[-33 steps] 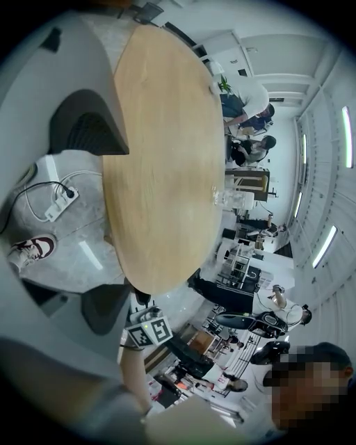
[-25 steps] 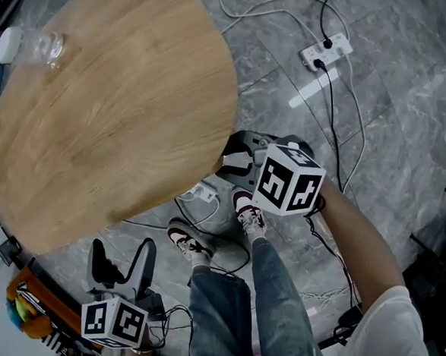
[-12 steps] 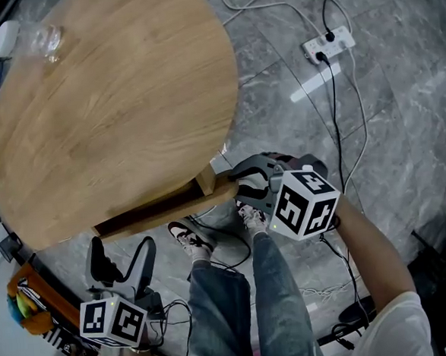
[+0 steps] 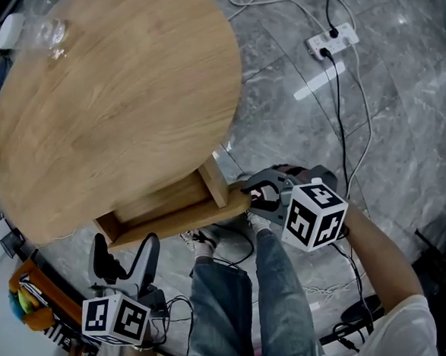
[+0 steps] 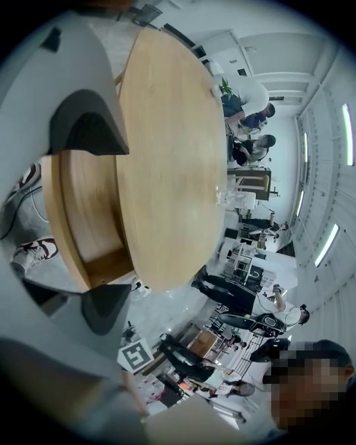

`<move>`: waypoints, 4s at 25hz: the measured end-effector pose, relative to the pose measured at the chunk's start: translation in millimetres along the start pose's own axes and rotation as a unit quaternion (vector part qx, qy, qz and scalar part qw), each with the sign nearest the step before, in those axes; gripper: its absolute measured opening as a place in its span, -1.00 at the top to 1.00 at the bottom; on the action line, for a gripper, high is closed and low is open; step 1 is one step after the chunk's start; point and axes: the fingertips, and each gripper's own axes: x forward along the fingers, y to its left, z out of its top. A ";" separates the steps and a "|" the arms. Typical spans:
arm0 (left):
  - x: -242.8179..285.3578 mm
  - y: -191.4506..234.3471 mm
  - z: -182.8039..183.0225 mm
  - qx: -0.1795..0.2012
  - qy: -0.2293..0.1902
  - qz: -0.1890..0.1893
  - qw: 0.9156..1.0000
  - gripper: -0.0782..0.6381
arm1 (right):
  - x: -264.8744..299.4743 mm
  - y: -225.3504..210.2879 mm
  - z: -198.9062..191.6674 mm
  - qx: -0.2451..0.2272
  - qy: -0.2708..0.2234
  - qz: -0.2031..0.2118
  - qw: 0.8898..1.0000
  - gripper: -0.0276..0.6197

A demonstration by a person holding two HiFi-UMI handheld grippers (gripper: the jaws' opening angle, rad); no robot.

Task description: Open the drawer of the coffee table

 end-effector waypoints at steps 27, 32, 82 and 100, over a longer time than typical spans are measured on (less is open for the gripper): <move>-20.2 35.8 0.7 -0.017 -0.015 0.040 0.999 -0.82 | 4.9 63.8 -31.5 0.005 0.041 0.045 0.998 0.59; -22.2 37.2 -2.2 -0.020 -0.016 0.039 0.999 -0.82 | 7.4 65.0 -35.8 0.011 0.044 0.048 0.998 0.58; -80.2 88.4 -21.1 -0.075 -0.072 0.062 0.993 -0.82 | 21.4 67.1 -70.5 0.005 0.193 0.054 0.980 0.48; -175.0 110.9 45.3 -0.178 -0.187 0.080 0.963 -0.82 | -67.4 52.8 175.8 0.199 -0.098 -0.156 0.962 0.91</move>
